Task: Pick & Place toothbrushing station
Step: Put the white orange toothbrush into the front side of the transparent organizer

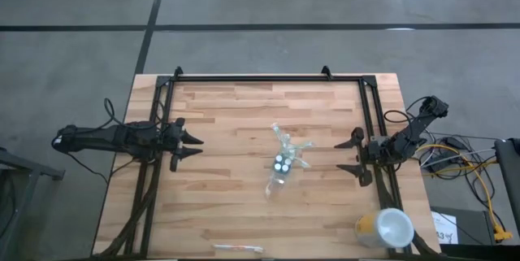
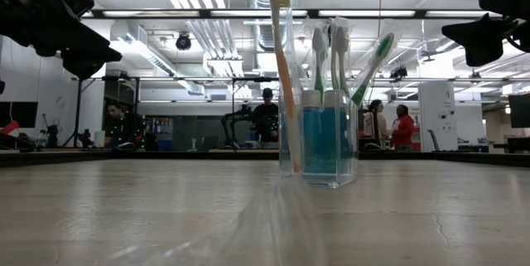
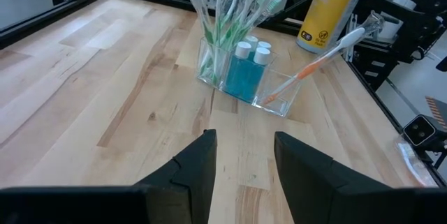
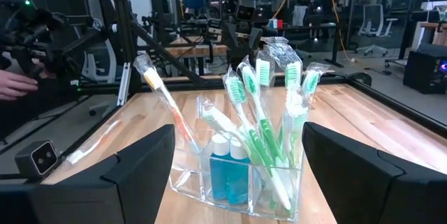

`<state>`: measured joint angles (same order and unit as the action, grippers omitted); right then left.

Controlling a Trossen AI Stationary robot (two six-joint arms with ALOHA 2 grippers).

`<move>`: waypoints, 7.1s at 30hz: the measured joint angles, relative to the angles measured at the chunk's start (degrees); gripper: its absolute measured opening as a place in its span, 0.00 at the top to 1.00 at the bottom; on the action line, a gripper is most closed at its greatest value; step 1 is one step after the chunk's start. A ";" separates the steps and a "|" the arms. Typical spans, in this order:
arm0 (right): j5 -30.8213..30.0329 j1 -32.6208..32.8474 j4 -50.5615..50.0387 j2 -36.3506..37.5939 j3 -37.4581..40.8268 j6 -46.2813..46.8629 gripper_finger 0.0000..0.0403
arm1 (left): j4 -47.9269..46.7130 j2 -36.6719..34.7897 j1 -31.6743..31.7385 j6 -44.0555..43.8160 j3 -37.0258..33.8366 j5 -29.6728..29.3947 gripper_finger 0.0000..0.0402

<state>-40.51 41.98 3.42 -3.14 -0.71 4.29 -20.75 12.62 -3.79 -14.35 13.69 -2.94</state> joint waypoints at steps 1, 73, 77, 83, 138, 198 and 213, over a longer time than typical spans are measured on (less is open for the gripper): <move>0.00 0.00 0.00 0.00 0.00 0.02 0.23 | 0.00 -0.02 0.02 0.00 0.00 0.02 0.63; 0.00 -0.02 -0.11 -0.02 0.00 -0.23 0.25 | -2.20 33.67 -3.28 5.72 23.93 14.76 0.63; 0.00 -0.02 -0.11 -0.04 0.00 0.02 0.24 | -1.44 34.48 -9.51 4.11 23.74 9.15 0.63; 0.00 -0.02 -0.11 -0.02 0.00 0.00 0.23 | 2.26 37.18 -21.96 1.82 24.00 -8.25 0.63; 0.00 0.00 -0.11 -0.02 0.00 -0.01 0.23 | 25.65 79.47 -52.49 -31.01 29.47 -15.00 0.63; 0.00 -0.02 -0.11 -0.02 0.00 0.04 0.25 | 4.16 76.22 -40.69 -31.05 30.93 -16.70 0.99; 0.00 -0.02 -0.12 -0.04 0.00 -0.10 0.23 | -15.85 69.44 -36.66 -43.72 30.88 -17.80 0.98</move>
<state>-40.51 41.95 3.30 -3.18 -0.71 4.20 -36.60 82.06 -40.45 -58.07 44.58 -20.74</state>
